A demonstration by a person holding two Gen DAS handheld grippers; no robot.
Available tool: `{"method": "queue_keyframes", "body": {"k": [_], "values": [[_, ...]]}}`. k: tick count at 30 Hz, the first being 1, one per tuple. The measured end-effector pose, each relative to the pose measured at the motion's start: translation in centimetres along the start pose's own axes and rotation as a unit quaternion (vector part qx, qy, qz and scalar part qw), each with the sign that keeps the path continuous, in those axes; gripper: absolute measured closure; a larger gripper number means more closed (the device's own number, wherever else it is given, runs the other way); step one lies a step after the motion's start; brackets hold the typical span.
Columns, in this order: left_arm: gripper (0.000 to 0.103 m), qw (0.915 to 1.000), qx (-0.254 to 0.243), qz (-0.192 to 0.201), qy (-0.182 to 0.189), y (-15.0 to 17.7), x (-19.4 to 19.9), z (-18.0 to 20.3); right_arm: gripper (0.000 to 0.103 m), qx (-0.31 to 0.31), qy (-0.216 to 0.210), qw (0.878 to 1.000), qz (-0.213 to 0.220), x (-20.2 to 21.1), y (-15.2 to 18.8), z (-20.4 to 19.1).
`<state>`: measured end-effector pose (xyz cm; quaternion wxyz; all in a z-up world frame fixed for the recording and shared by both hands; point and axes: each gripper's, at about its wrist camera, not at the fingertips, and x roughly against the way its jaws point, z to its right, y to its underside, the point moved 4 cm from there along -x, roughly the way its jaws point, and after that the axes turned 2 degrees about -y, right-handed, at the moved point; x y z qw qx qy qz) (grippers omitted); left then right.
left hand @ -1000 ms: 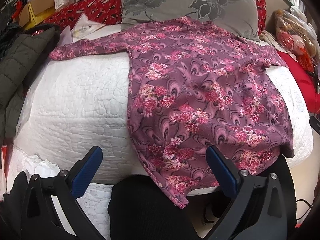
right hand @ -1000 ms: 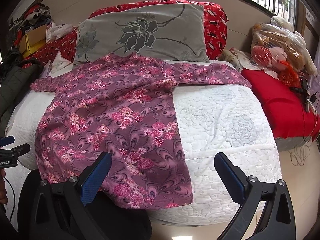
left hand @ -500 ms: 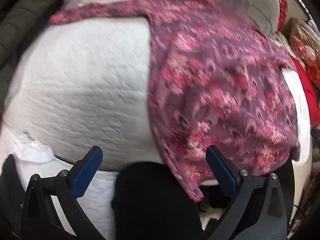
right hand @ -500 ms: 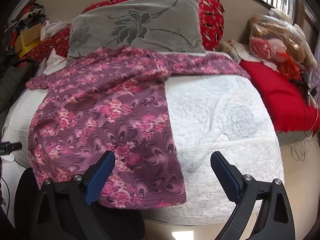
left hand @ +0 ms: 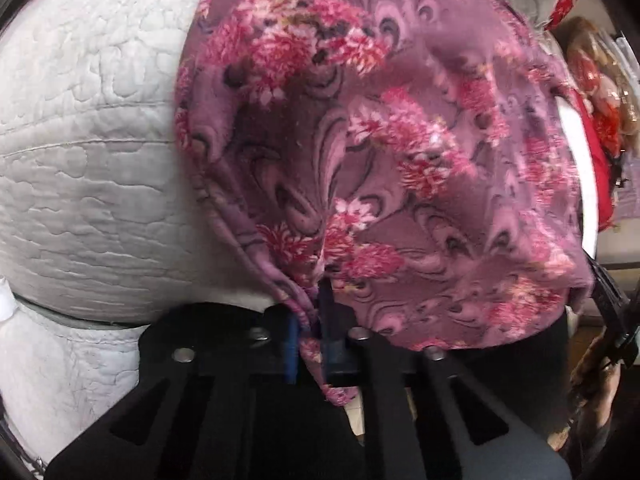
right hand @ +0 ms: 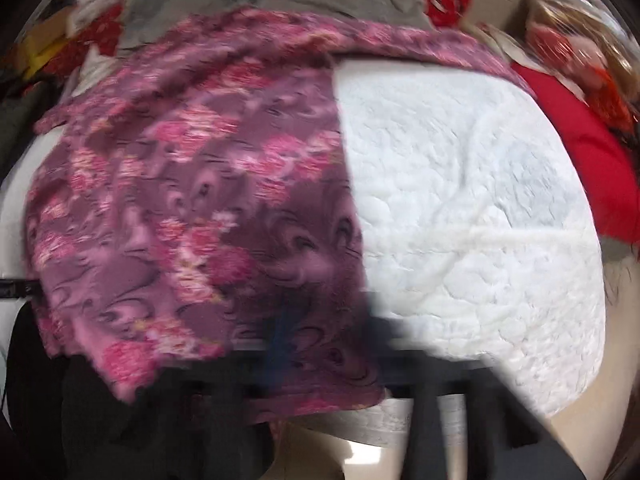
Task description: Fold small clothes
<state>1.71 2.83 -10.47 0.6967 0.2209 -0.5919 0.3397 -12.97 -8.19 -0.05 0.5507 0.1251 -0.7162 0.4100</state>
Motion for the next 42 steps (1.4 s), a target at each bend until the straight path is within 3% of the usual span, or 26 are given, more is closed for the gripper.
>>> {"method": "queue_keyframes", "body": {"k": [4,6,9,12,14,17,21,24,26,29,30,31,33,34,38,42], "values": [[0.098,0.998,0.028,0.027,0.051,0.5,4.3,-1.3,0.098,-0.02,-0.05,0.998,0.028,3.4,-0.4,0.4],[0.098,0.9942,0.042,0.047,0.087,1.1,7.8,-2.3,0.1,-0.046,-0.09,0.993,0.054,6.5,-0.8,1.1],[0.098,0.9897,0.047,0.076,0.112,1.7,12.2,-3.4,0.1,-0.085,-0.146,0.982,0.088,11.6,-1.2,2.4],[0.098,0.9906,0.036,0.095,0.091,2.4,14.6,-4.3,0.1,-0.109,-0.184,0.971,0.104,14.6,-1.0,3.3],[0.099,0.9929,0.027,0.091,0.071,2.9,14.1,-4.9,0.1,-0.128,-0.192,0.968,0.093,14.8,-0.2,3.9],[0.099,0.9974,0.039,0.051,0.033,2.6,9.9,-6.2,0.1,-0.143,-0.171,0.973,0.06,12.9,1.4,4.7],[0.099,0.9974,0.072,-0.005,0.0,3.9,5.5,-8.4,0.1,-0.182,-0.145,0.972,-0.023,7.0,4.4,5.8],[0.099,0.9973,0.072,0.01,-0.002,4.0,6.7,-8.8,0.099,-0.19,-0.125,0.972,-0.059,5.2,5.1,6.1],[0.099,0.9973,0.056,0.046,-0.01,2.8,8.8,-8.4,0.095,-0.2,-0.116,0.972,-0.052,5.7,4.1,7.1],[0.096,0.9958,0.026,0.085,-0.023,0.3,10.7,-6.4,0.093,-0.219,-0.108,0.97,-0.001,7.1,0.7,9.7],[0.089,0.9951,0.012,0.095,-0.026,-1.4,10.7,-4.9,0.09,-0.227,-0.106,0.968,0.018,7.4,-0.7,10.8],[0.073,0.9945,0.004,0.101,-0.027,-2.5,10.7,-4.0,0.086,-0.236,-0.105,0.965,0.037,7.7,-1.9,11.9],[0.048,0.9928,-0.011,0.115,-0.033,-5.2,10.4,-1.3,0.065,-0.271,-0.1,0.954,0.078,7.6,-5.2,15.4],[0.043,0.9915,-0.02,0.123,-0.039,-6.1,10.5,-0.4,0.061,-0.287,-0.099,0.949,0.091,7.5,-6.0,16.9],[0.043,0.9876,-0.051,0.137,-0.057,-11.6,8.3,4.6,0.059,-0.373,-0.092,0.913,0.133,5.7,-11.2,24.8],[0.043,0.9861,-0.045,0.146,-0.066,-15.6,5.8,7.1,0.059,-0.469,-0.093,0.867,0.141,1.4,-15.0,32.6]]}}
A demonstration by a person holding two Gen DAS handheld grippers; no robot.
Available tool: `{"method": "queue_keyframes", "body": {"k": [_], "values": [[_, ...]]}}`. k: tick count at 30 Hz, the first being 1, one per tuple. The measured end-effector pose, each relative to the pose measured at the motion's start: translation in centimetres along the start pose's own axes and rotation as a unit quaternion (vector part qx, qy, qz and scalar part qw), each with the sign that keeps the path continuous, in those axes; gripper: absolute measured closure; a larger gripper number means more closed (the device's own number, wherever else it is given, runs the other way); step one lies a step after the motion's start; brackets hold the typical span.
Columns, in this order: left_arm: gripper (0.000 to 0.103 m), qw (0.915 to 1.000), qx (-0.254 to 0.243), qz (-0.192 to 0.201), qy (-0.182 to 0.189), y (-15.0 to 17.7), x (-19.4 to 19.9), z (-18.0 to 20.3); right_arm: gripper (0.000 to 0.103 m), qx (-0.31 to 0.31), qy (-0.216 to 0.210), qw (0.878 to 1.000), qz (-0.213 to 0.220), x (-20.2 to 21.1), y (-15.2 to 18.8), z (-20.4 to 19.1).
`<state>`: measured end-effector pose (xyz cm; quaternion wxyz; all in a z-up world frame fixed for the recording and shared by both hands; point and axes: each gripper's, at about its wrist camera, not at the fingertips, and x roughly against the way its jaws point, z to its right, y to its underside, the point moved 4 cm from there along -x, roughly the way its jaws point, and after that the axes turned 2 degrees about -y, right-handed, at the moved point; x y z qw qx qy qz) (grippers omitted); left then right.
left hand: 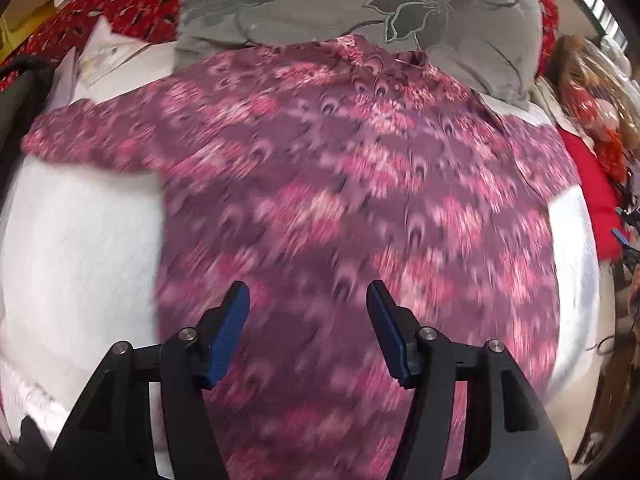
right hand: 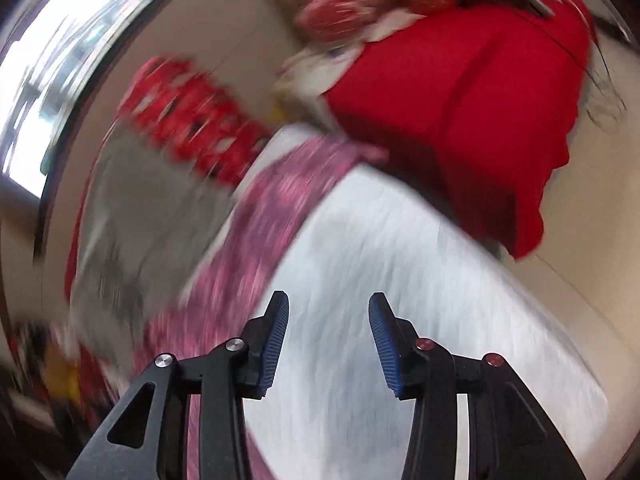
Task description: Fold small clothes
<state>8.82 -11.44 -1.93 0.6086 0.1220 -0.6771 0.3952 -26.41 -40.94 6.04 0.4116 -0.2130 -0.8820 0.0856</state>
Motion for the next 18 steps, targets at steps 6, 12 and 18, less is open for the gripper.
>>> {"method": "queue_keyframes", "body": {"k": [6,12,18], "values": [[0.043,0.9987,0.022,-0.032,0.033,-1.6,-4.4,1.4,0.049,-0.13,-0.047,0.99,0.013,-8.7,-6.7,2.3],[0.038,0.9996,0.004,-0.012,0.027,-2.0,-4.6,1.8,0.047,-0.147,-0.049,0.988,-0.002,-16.6,-9.5,2.1],[0.037,0.999,0.025,-0.006,0.036,-3.3,-3.9,1.6,0.095,-0.124,-0.052,0.99,0.041,-16.7,-10.9,1.4]]}}
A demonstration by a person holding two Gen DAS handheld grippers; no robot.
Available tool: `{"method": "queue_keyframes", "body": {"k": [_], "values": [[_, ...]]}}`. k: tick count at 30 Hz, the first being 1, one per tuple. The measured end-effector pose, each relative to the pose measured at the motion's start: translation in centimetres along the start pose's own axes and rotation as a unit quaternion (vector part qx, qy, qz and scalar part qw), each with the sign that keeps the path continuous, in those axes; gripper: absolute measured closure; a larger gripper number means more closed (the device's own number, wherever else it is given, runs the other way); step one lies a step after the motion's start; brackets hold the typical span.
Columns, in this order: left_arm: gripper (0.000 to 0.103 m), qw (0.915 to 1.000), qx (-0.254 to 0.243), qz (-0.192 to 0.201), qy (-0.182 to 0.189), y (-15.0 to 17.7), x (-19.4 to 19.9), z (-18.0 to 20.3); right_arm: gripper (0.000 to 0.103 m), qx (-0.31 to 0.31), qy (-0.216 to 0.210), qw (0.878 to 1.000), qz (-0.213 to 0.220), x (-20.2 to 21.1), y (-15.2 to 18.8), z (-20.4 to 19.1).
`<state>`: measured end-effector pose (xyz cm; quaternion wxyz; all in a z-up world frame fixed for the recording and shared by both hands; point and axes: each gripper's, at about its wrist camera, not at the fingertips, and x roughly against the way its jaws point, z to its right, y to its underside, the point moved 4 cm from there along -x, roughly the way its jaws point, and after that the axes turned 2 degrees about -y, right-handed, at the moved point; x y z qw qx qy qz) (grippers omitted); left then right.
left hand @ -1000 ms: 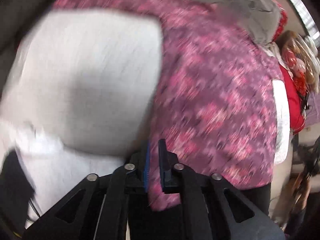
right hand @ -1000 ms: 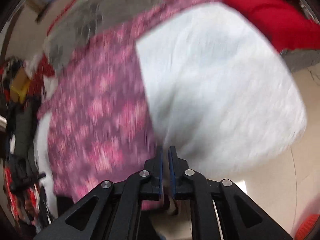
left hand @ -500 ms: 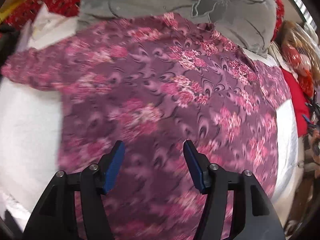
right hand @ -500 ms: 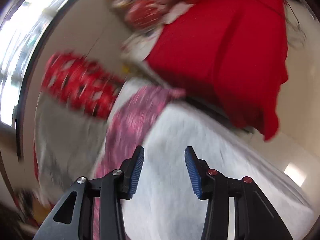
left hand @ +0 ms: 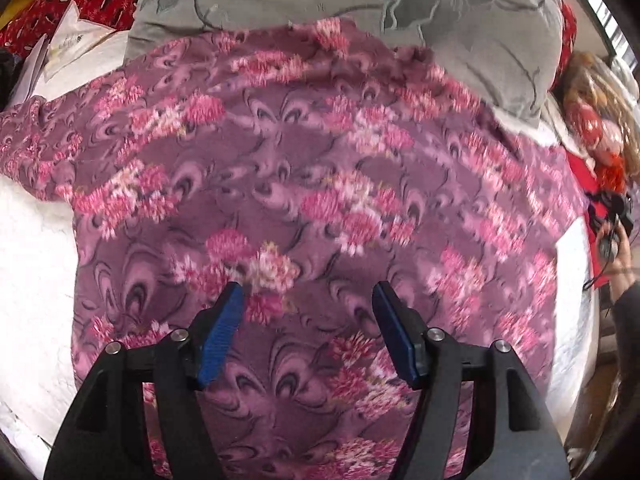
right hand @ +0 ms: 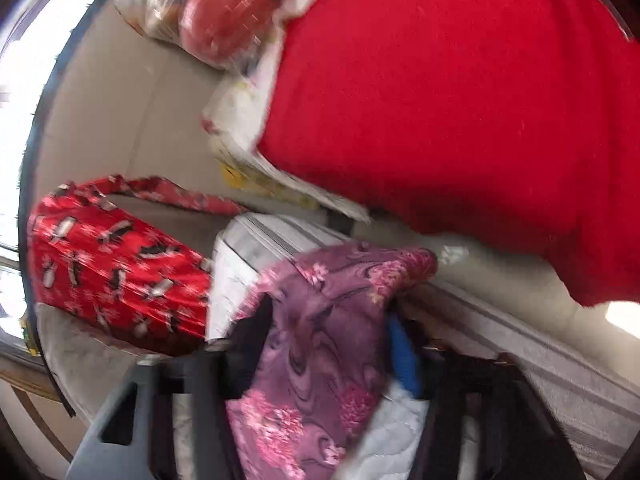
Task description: Fold small clothes
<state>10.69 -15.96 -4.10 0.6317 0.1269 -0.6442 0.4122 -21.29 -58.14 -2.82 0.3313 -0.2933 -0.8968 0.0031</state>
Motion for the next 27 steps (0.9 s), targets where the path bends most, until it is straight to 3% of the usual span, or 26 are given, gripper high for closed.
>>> {"method": "queue_keyframes", "body": {"k": [5,9,11,14,17,22,27], "values": [[0.037,0.9985,0.039,0.032,0.022,-3.0,1.2,-0.8,0.096,0.06,-0.014,0.996,0.068,5.7,-1.8,-2.5],[0.037,0.9975,0.069,-0.001,0.012,-4.4,-1.8,-2.0,0.096,0.14,0.111,0.982,0.065,7.0,-1.4,-3.5],[0.037,0.9972,0.073,-0.007,0.018,-4.6,-2.2,-2.2,0.096,0.176,0.121,0.974,0.082,7.8,-0.3,-5.0],[0.037,0.9974,0.065,-0.005,0.03,-5.1,-2.0,-2.2,0.096,0.226,0.093,0.966,0.084,8.7,2.2,-8.6],[0.037,0.995,0.082,-0.005,0.057,-5.1,-1.8,-3.3,0.096,0.274,0.046,0.959,0.06,8.5,6.3,-12.9],[0.037,0.9911,0.095,-0.019,0.091,-4.9,-1.3,-4.7,0.095,0.322,-0.023,0.946,-0.018,6.7,15.6,-17.9],[0.037,0.9874,0.1,-0.034,0.118,-4.7,-0.5,-5.6,0.095,0.366,-0.064,0.923,-0.101,4.4,26.3,-21.0]]}}
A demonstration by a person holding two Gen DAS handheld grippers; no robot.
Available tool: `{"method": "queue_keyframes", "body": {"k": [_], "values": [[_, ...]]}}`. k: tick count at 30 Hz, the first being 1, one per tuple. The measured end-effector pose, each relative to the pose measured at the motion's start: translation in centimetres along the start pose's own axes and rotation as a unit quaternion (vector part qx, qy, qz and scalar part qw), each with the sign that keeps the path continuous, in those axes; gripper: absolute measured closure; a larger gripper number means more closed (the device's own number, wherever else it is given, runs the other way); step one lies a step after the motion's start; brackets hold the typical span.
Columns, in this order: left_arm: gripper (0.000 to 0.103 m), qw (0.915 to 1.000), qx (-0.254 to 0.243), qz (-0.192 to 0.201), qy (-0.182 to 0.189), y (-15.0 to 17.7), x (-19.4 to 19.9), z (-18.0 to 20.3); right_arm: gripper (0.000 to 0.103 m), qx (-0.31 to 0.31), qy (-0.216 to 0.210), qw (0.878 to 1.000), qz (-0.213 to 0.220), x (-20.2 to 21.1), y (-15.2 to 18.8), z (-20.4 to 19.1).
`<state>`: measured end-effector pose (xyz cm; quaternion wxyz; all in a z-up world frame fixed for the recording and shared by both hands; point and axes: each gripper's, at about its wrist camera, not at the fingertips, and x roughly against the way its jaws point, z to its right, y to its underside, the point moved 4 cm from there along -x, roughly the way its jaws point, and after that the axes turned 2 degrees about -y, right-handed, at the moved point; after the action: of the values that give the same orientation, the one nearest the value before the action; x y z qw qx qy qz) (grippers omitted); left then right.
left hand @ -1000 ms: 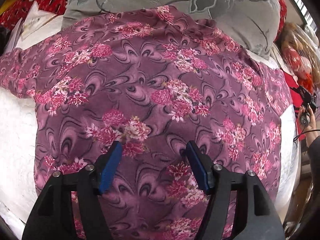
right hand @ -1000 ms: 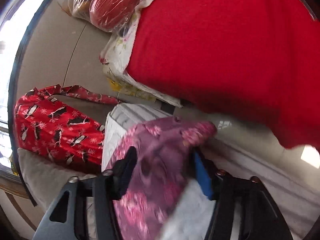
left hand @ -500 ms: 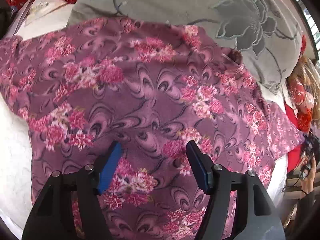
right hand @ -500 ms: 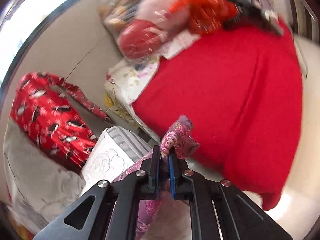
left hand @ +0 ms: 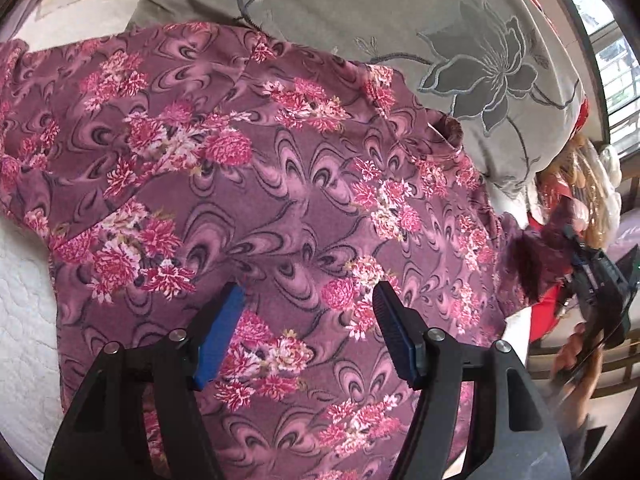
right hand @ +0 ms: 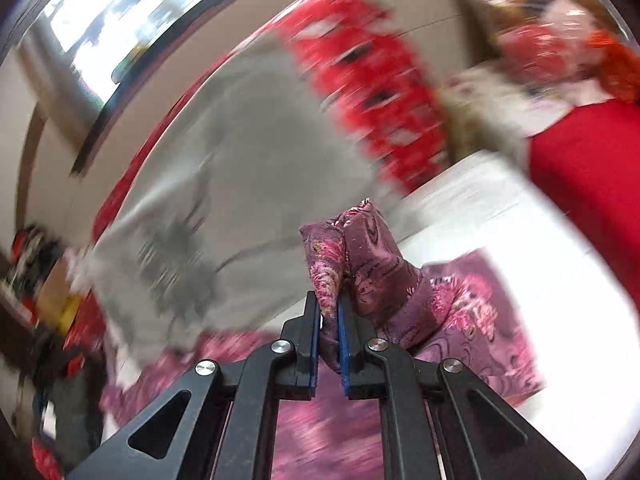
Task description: Fold small clothes
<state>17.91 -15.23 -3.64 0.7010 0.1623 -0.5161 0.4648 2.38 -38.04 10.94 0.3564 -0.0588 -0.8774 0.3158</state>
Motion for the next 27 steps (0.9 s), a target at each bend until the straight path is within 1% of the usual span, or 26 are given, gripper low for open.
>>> {"method": "queue_keyframes", "body": {"k": [2,4,6,8,14,17,18,21,22,23,25,26,27], "values": [[0.037,0.9999,0.005,-0.004,0.011,0.1,0.2,-0.5,0.095,0.015,-0.015,0.999,-0.024,-1.5,2.1,-3.0],[0.037,0.9997,0.008,-0.007,0.02,-0.1,1.6,-1.9,0.095,0.028,-0.029,0.998,-0.046,-2.9,4.1,-5.5],[0.037,0.9996,0.01,-0.004,0.027,-0.3,2.5,-2.7,0.095,0.045,-0.04,0.996,-0.067,-4.4,6.0,-8.5],[0.037,0.9994,0.011,0.0,0.032,-0.4,3.7,-3.8,0.095,0.063,-0.046,0.994,-0.08,-5.3,7.6,-10.6],[0.037,0.9988,0.018,0.016,0.042,-0.9,7.0,-7.0,0.095,0.097,-0.086,0.983,-0.132,-8.4,13.5,-17.8],[0.037,0.9987,0.017,0.015,0.045,-0.8,7.8,-7.8,0.095,0.096,-0.107,0.976,-0.163,-10.1,17.1,-20.6],[0.037,0.9986,0.017,0.011,0.048,-0.7,8.0,-8.1,0.09,0.096,-0.11,0.973,-0.176,-10.8,18.4,-21.3],[0.037,0.9981,0.019,-0.001,0.059,0.0,8.0,-8.2,0.085,0.1,-0.089,0.965,-0.225,-12.3,21.8,-21.8],[0.037,0.9978,0.02,-0.006,0.063,0.2,7.9,-8.0,0.085,0.099,-0.09,0.963,-0.235,-12.3,22.5,-21.7],[0.037,0.9974,0.021,-0.011,0.068,0.3,7.4,-7.5,0.084,0.097,-0.096,0.963,-0.233,-11.7,22.5,-21.5],[0.037,0.9962,0.023,-0.023,0.081,0.4,6.0,-6.0,0.074,0.091,-0.112,0.962,-0.233,-9.8,22.2,-20.8],[0.037,0.9956,0.024,-0.03,0.085,0.4,5.4,-5.4,0.065,0.09,-0.113,0.964,-0.225,-8.7,21.9,-20.2],[0.037,0.9951,0.025,-0.036,0.089,0.5,4.7,-4.7,0.058,0.09,-0.108,0.967,-0.212,-7.6,21.5,-19.3]]}}
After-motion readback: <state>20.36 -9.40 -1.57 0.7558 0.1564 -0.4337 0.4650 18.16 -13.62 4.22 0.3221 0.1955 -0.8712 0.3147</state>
